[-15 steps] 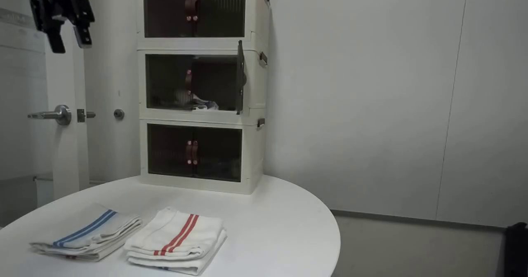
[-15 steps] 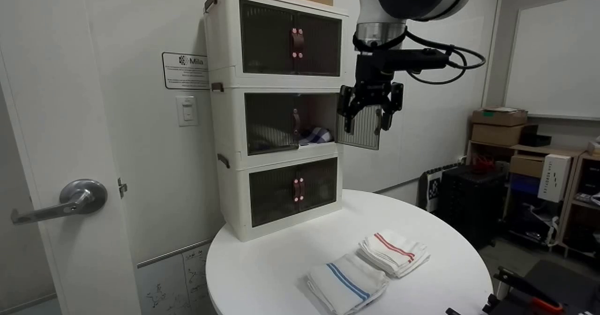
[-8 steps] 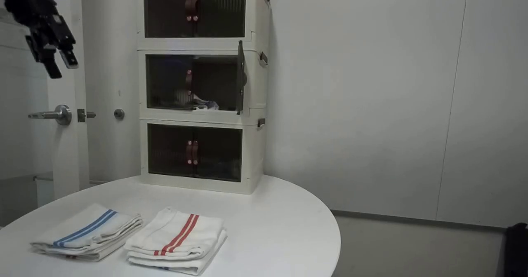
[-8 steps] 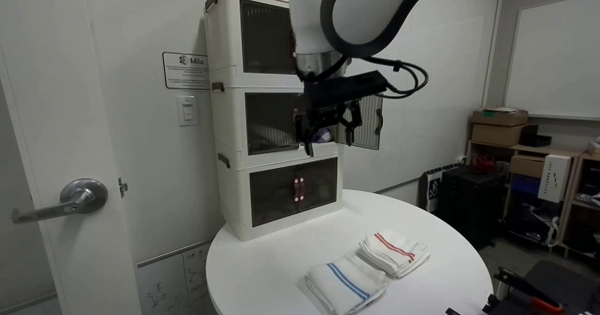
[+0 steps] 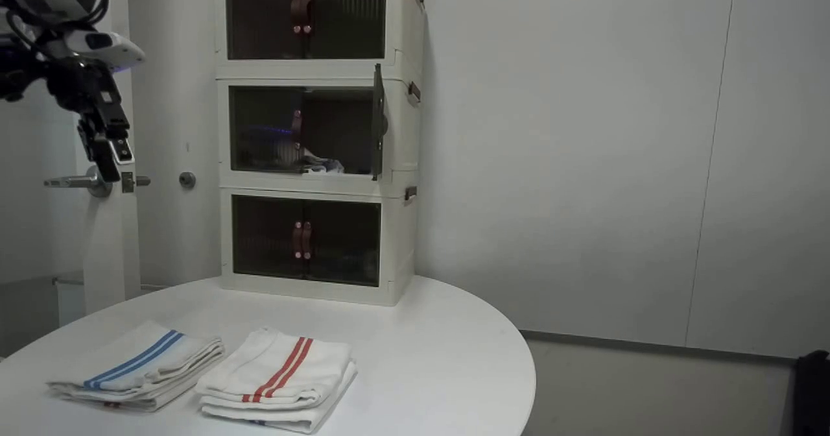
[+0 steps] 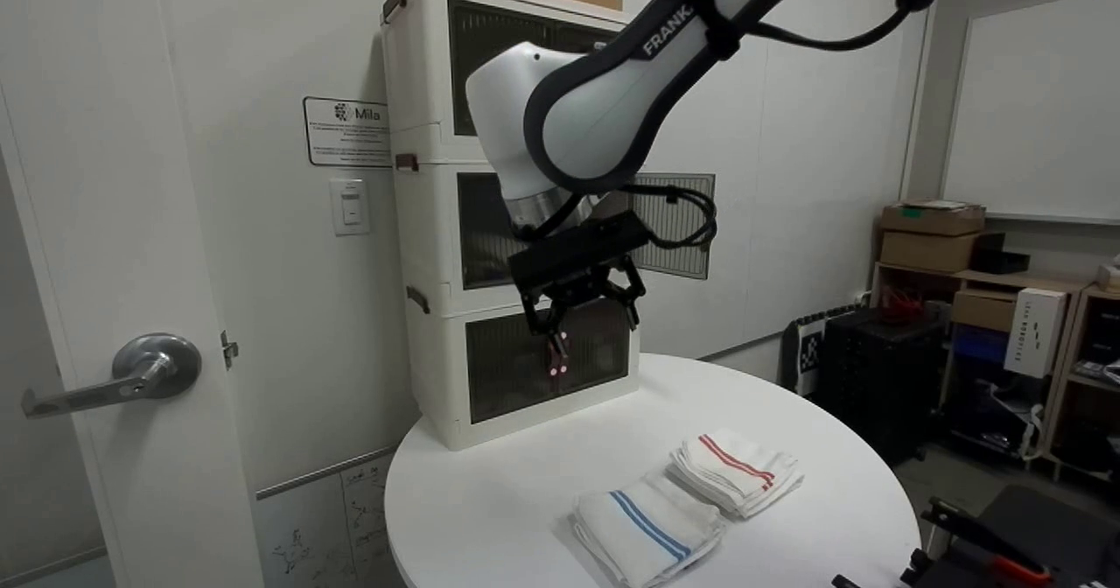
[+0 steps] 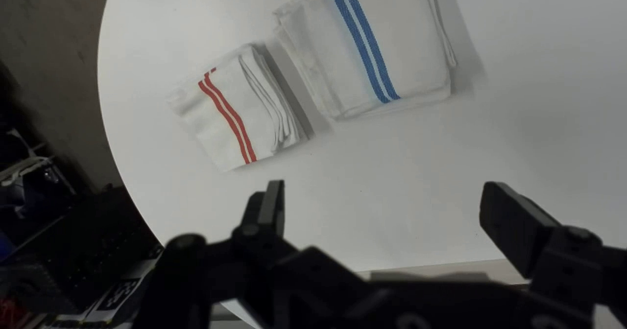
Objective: Pick up the white and blue towel from the table and put it in the open cabinet
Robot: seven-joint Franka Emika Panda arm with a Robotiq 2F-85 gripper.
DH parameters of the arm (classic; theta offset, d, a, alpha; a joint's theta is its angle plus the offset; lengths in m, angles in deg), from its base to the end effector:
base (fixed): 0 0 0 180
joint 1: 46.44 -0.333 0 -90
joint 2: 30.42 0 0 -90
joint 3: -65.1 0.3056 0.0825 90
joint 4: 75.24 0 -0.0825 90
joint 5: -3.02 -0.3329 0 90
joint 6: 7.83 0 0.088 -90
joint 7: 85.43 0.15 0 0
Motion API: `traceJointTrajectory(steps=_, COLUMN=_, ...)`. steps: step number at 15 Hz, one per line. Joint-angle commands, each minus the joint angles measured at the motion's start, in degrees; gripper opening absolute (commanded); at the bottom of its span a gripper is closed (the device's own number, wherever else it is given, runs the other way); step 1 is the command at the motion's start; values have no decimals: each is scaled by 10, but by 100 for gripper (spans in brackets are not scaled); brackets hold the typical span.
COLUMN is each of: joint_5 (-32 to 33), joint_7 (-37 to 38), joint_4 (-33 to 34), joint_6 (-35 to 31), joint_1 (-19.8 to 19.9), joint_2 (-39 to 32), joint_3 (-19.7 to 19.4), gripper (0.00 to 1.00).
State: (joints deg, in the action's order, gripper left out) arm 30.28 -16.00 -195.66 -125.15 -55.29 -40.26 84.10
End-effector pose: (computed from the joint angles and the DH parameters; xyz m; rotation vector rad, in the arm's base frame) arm 0.4623 0.1948 0.3121 2.6857 -0.6260 0.1681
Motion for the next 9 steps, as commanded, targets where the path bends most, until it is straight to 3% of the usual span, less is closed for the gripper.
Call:
traceJointTrajectory(steps=1, joint_5=5, joint_7=26, joint_4=77, joint_6=18, joint_1=-46, joint_2=-83, joint_3=-52, gripper=100)
traceJointTrajectory(steps=9, joint_5=-5, joint_7=16, joint_4=158, joint_6=8, joint_1=-95, joint_2=-183, joint_3=-119, gripper=100)
